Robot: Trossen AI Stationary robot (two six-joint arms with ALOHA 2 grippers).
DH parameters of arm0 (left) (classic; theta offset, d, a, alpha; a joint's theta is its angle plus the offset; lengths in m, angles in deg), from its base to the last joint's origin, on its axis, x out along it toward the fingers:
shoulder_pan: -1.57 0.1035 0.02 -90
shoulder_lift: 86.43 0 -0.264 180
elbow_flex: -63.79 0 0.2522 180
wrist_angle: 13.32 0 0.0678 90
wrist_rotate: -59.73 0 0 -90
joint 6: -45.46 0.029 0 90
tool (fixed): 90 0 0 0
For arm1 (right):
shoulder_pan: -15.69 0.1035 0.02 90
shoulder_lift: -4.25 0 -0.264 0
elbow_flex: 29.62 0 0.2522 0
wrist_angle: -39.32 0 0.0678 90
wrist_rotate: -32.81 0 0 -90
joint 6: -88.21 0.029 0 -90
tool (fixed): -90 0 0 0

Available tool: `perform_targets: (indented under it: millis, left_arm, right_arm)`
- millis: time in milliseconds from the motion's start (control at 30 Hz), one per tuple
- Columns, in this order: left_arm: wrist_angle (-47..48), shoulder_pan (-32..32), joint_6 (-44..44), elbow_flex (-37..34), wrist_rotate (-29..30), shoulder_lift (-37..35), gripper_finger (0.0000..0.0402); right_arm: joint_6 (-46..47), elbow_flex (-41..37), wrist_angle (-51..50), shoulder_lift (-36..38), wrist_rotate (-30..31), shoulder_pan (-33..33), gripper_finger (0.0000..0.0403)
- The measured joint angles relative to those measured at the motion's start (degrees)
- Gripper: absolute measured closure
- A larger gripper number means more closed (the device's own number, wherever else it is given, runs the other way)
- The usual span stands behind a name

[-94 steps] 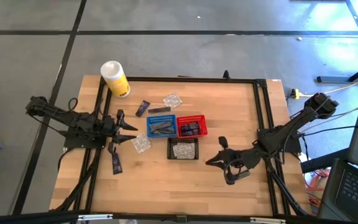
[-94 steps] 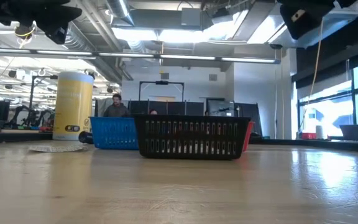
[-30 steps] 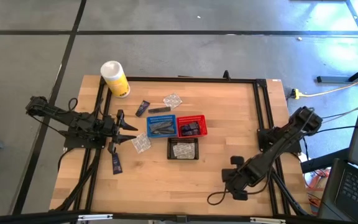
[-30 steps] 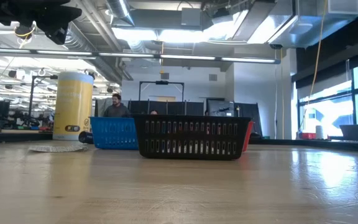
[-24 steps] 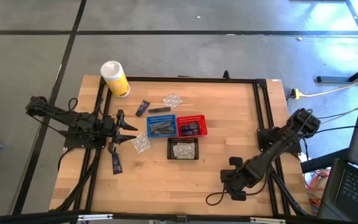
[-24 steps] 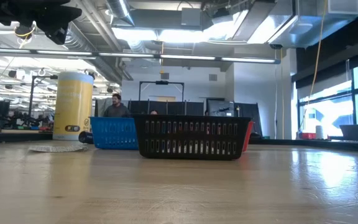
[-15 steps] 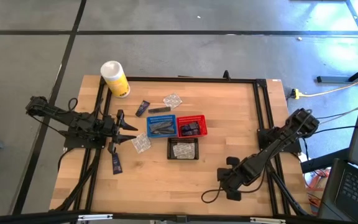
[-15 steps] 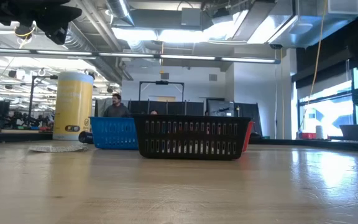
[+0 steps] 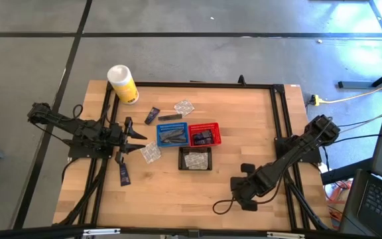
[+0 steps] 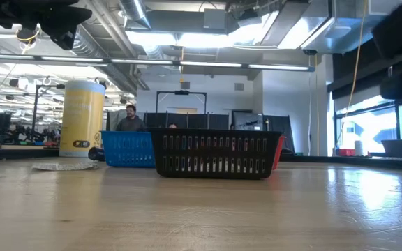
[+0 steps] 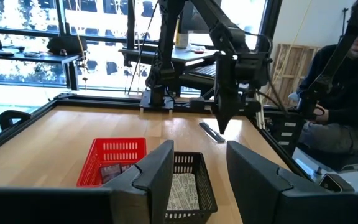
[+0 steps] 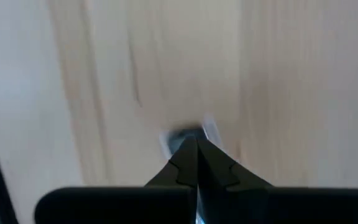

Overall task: Pick & Place Travel size toiletries
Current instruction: Put the black comb into the blue bin

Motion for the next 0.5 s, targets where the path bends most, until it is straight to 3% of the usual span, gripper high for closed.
perform_targets:
  millis: [133, 500]
  left_arm:
    - [0.02, 0.0, 0.0, 0.0, 0.0, 0.0, 0.0258]
    - [0.02, 0.0, 0.0, 0.0, 0.0, 0.0, 0.0258]
  right_arm:
    - [1.72, -0.47, -3.95, -0.01, -2.45, 0.02, 0.0403]
    - [1.74, -1.16, -1.89, -1.62, -5.61, 0.02, 0.0403]
